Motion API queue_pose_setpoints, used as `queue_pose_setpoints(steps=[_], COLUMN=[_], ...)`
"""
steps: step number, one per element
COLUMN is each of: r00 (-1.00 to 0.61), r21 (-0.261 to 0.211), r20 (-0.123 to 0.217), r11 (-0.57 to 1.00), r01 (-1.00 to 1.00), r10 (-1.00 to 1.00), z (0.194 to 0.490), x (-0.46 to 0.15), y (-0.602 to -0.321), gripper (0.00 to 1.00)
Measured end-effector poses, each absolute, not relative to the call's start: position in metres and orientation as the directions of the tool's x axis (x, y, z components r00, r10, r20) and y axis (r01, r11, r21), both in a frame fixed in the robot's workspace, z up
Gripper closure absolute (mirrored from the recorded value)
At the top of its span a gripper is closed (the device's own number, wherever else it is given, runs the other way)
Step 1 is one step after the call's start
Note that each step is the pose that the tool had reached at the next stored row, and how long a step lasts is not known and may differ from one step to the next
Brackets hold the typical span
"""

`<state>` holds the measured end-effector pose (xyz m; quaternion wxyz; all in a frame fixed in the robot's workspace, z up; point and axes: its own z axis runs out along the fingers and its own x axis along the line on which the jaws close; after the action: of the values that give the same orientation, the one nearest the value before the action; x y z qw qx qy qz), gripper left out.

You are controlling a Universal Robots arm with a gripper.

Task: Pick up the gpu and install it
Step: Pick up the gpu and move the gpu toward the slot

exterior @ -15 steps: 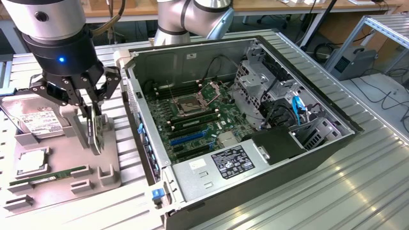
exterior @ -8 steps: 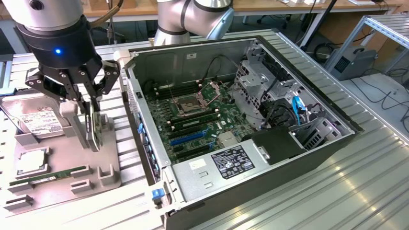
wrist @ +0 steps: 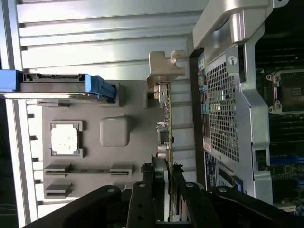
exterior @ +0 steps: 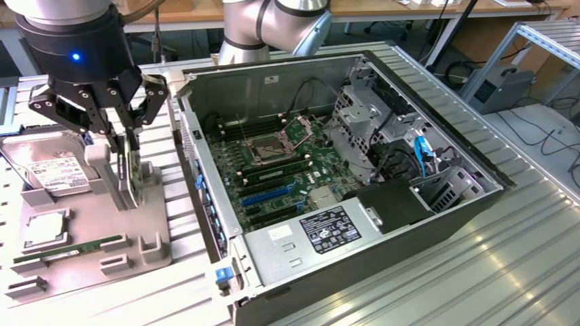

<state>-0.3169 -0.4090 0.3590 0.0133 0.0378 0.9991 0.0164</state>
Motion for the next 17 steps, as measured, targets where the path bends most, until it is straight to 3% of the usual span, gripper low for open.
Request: queue_pose_setpoints(steps=[17], r00=[-0.997], r21=[0.031], r20=[-0.026], r11=[0.997], r01=[0.075], r10=[0.076], z=[0.386], x=[-0.317], y=[-0.408], gripper=[0.73])
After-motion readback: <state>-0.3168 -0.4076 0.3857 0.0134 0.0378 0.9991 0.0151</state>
